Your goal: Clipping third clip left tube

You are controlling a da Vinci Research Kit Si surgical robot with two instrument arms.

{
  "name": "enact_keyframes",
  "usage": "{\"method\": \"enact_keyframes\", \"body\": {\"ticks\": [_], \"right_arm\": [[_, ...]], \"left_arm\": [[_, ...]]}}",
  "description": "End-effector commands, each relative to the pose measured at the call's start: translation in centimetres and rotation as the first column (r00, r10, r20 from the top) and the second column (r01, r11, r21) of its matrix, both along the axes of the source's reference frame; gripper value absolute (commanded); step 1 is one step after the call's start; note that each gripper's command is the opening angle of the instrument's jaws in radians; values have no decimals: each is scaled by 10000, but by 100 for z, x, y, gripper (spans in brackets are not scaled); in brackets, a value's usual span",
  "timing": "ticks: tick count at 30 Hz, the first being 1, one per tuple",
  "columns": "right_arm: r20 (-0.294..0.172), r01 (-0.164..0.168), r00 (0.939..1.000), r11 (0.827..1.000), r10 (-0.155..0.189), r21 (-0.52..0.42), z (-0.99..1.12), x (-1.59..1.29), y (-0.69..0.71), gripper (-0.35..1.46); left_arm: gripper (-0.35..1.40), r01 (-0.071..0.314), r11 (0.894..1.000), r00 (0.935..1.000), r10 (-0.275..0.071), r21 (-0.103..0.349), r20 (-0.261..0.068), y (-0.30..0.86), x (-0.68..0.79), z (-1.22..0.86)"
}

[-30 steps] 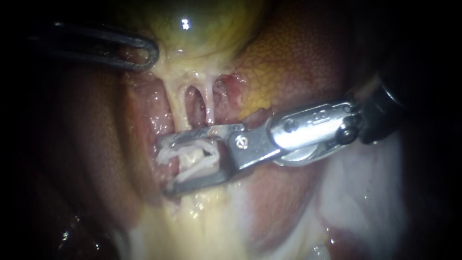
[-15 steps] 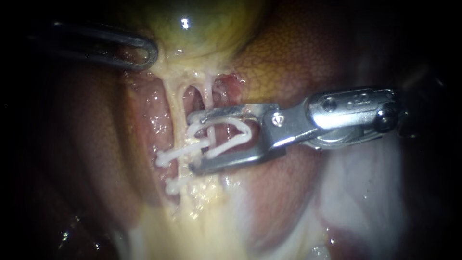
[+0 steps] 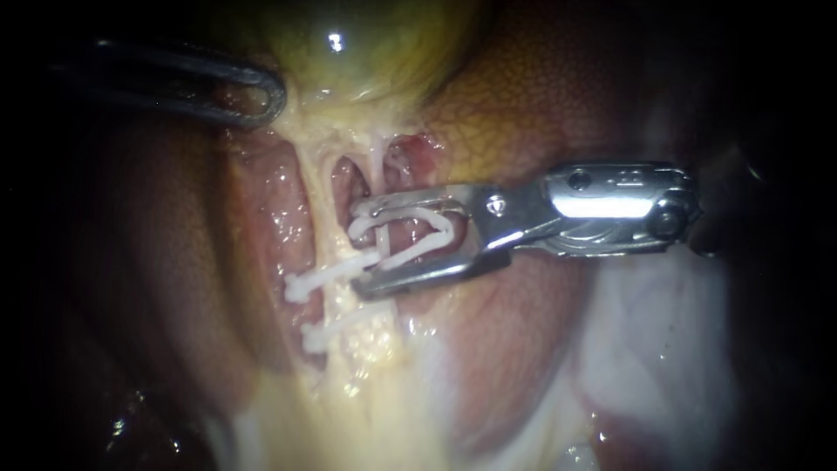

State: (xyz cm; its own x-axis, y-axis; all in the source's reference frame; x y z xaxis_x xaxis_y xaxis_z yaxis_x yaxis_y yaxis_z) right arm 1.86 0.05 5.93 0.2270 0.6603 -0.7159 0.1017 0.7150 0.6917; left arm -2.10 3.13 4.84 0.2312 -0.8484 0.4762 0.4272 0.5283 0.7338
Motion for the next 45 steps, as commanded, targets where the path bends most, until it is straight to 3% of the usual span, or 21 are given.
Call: {"method": "enact_keyframes", "body": {"ticks": [1,7,14,23,25,32,39,45], "right_arm": [[-92,-38,9999,9999,39,117,1,1,2,39],[-874,-59,9960,9931,163,1170,12,14,17,39],[-1776,90,9838,9812,259,1926,15,31,25,39],[-3162,499,9483,9705,282,2360,-10,34,27,39],[-3300,594,9437,9685,245,2420,-20,34,28,39],[-3204,357,9458,9645,519,2616,-48,39,32,35],[-3175,250,9462,9642,625,2642,-48,43,35,28],[-3155,178,9464,9638,696,2661,-48,46,36,5]], "left_arm": [[-35,-1,10000,10000,1,0,0,0,0,0],[-35,-1,10000,10000,1,0,0,0,0,0],[-35,-2,10000,10000,2,-1,1,0,0,0],[-35,-2,10000,10000,2,-1,1,0,0,0],[-35,-2,10000,10000,2,-1,1,0,0,0],[-35,-3,10000,10000,3,-2,1,0,0,1],[-35,-4,10000,10000,4,-4,1,0,0,1],[-35,-4,10000,10000,4,-4,1,0,0,1]]}}
